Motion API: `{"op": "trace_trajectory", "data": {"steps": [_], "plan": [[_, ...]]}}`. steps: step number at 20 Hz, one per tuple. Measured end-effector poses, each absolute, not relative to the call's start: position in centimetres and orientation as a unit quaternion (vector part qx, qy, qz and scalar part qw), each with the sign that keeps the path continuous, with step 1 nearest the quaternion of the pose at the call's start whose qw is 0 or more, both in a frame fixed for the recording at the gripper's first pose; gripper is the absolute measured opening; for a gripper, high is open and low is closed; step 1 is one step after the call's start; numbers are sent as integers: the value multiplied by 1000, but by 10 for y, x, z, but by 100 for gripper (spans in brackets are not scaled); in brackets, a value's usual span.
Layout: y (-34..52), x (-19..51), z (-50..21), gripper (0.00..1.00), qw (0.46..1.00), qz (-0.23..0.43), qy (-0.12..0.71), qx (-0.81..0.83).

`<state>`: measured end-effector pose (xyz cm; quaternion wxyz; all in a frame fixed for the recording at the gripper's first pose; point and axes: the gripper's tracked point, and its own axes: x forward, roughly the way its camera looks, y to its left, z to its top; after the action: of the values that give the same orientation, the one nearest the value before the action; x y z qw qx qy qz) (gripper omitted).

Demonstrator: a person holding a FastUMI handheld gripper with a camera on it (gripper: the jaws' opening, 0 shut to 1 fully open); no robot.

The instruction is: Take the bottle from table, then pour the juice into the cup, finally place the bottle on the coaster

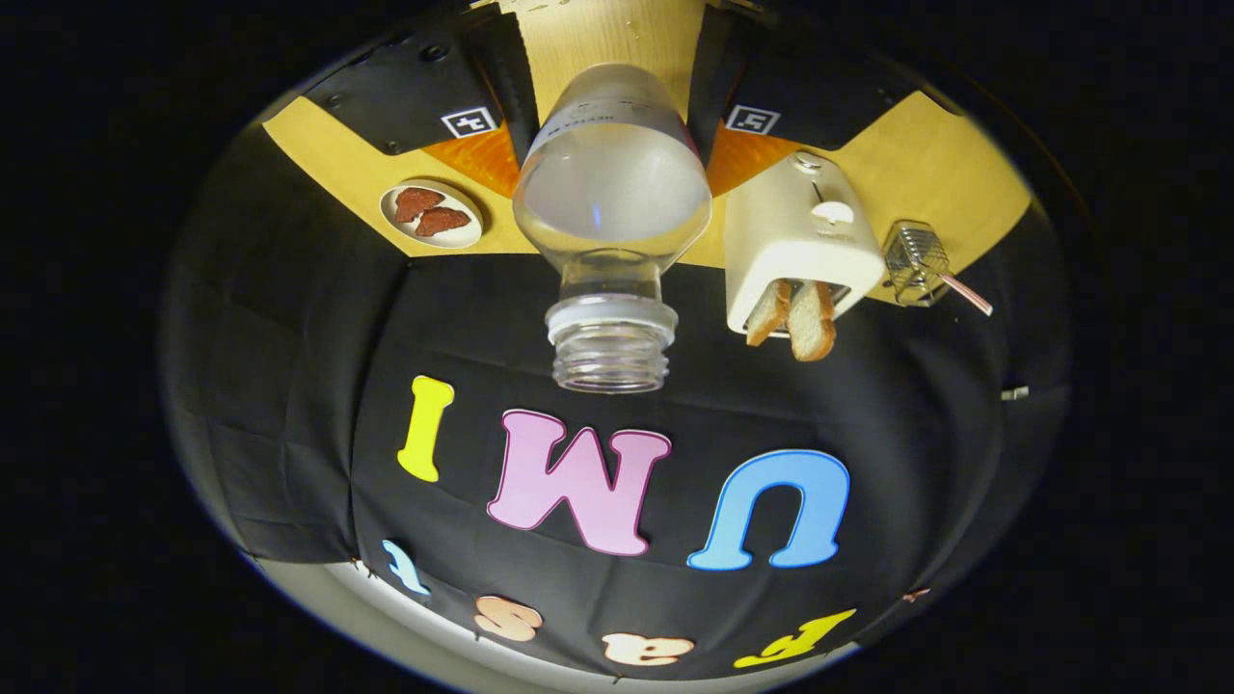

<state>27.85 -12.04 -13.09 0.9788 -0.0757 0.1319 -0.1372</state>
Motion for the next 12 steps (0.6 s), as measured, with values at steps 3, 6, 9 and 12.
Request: {"op": "trace_trajectory", "data": {"steps": [3, 6, 9, 12], "plan": [[-138, 303, -157, 70, 973, -163, 136, -89], [-145, 318, -185, 71, 974, -168, 147, -32], [-160, 322, -205, 71, 970, -188, 155, -7], [-167, 324, -219, 71, 967, -195, 160, 35]]}}
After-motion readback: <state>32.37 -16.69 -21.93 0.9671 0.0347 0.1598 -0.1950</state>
